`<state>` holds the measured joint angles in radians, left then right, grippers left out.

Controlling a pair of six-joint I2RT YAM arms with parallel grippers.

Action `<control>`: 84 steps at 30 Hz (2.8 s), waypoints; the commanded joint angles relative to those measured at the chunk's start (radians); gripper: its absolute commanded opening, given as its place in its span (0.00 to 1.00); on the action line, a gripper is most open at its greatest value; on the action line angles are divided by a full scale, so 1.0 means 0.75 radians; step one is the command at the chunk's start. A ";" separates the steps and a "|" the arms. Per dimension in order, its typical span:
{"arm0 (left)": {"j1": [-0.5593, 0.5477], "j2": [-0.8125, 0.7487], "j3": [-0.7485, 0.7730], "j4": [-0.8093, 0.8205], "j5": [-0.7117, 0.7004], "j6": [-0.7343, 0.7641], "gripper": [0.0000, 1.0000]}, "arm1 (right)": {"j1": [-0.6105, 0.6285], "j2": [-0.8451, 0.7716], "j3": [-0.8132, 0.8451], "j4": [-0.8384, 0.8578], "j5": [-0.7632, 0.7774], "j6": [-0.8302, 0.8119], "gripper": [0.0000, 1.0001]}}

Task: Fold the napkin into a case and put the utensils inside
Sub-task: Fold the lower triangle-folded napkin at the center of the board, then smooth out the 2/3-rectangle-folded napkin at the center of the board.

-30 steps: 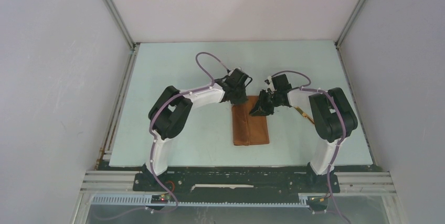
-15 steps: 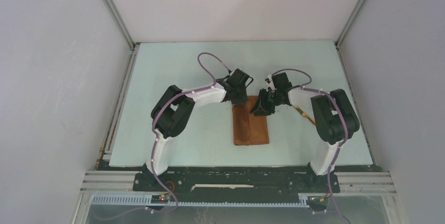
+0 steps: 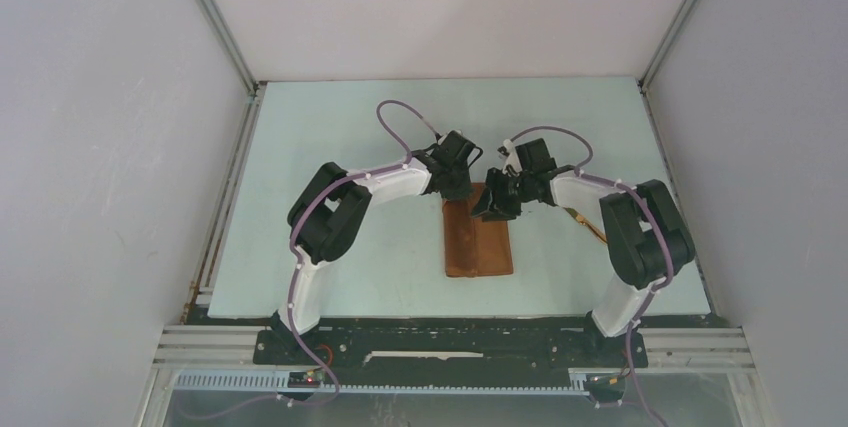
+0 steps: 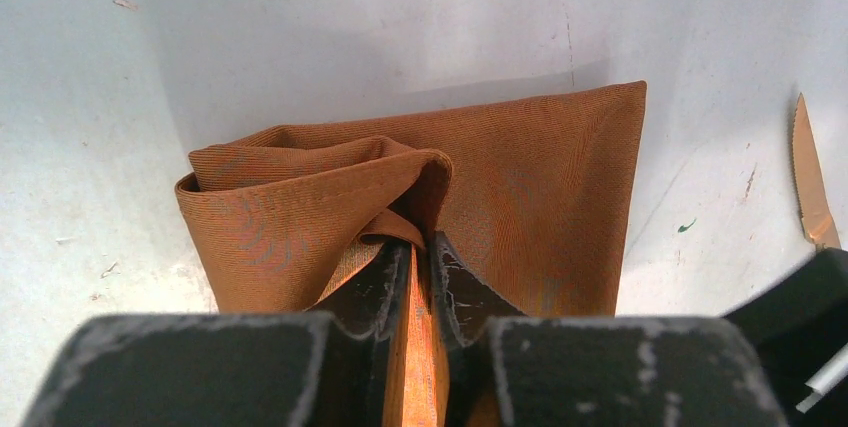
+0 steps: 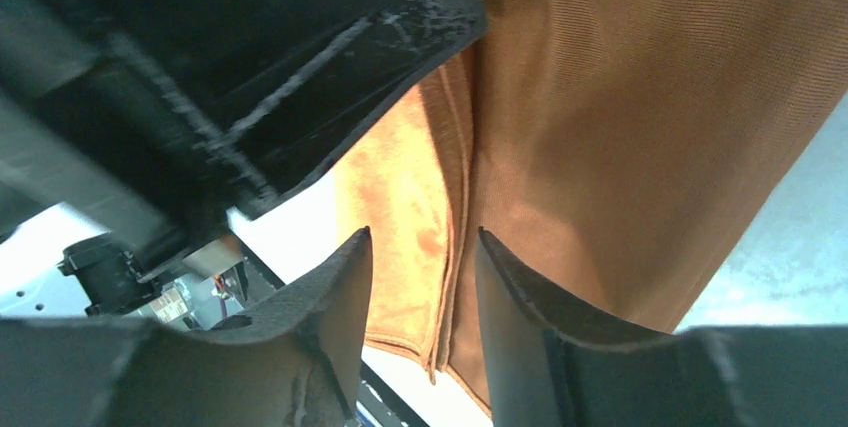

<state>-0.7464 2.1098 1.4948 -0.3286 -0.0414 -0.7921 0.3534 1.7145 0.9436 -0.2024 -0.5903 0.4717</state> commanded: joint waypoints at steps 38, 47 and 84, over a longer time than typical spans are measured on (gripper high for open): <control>0.363 -0.284 -0.468 0.711 0.622 -0.149 0.14 | -0.023 0.183 0.061 0.036 -0.001 -0.025 0.00; 0.357 -0.134 -0.456 0.815 0.638 -0.203 0.08 | -0.023 0.188 0.061 0.028 0.002 -0.032 0.00; 0.339 0.068 -0.638 1.342 0.657 -0.460 0.10 | -0.007 -0.064 0.168 -0.233 0.108 -0.088 0.41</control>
<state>-0.5007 2.1426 1.0264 0.6361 0.4721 -1.1126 0.3424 1.8034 1.0245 -0.3271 -0.5404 0.4450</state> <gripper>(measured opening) 0.109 0.348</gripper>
